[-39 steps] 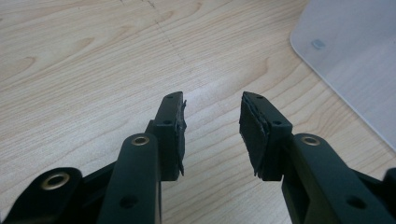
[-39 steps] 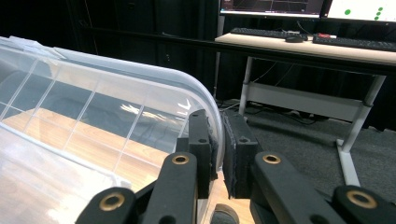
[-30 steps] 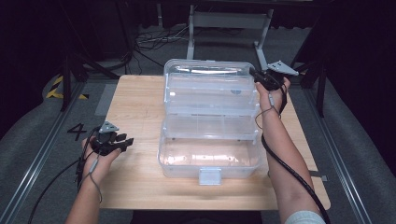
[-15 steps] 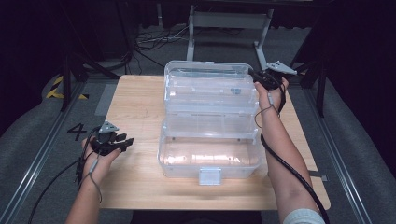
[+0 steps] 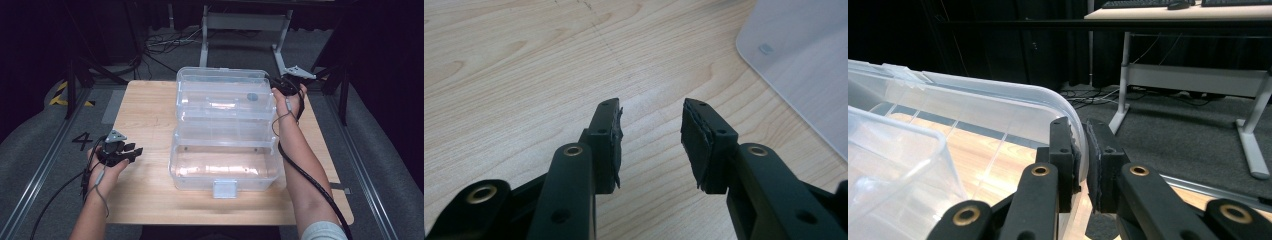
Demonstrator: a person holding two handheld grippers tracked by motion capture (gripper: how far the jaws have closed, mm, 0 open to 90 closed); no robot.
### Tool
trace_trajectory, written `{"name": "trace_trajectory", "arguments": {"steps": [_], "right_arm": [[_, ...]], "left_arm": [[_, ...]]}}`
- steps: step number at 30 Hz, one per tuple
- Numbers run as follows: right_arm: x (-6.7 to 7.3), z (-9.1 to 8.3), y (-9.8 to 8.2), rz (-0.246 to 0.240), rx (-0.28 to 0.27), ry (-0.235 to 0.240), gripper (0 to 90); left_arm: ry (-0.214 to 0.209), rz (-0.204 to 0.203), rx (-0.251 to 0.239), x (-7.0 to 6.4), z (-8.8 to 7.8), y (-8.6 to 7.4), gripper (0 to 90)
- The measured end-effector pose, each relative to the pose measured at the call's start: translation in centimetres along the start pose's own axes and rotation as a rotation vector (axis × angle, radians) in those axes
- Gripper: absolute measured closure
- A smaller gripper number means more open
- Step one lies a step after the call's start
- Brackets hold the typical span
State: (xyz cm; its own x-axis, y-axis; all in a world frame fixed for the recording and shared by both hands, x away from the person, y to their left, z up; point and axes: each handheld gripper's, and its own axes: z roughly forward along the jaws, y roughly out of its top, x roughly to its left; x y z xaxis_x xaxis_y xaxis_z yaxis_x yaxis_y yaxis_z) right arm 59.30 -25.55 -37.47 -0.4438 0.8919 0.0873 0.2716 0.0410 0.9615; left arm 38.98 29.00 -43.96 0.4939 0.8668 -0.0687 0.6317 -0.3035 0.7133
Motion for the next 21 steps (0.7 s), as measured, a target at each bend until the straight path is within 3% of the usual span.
{"name": "trace_trajectory", "arguments": {"steps": [21], "right_arm": [[-0.9, 1.6, -1.6, 0.048, 0.059, 0.005, 82.3]], "left_arm": [[-0.005, 0.002, -0.010, 0.0, -0.1, 0.0, 59.8]]}}
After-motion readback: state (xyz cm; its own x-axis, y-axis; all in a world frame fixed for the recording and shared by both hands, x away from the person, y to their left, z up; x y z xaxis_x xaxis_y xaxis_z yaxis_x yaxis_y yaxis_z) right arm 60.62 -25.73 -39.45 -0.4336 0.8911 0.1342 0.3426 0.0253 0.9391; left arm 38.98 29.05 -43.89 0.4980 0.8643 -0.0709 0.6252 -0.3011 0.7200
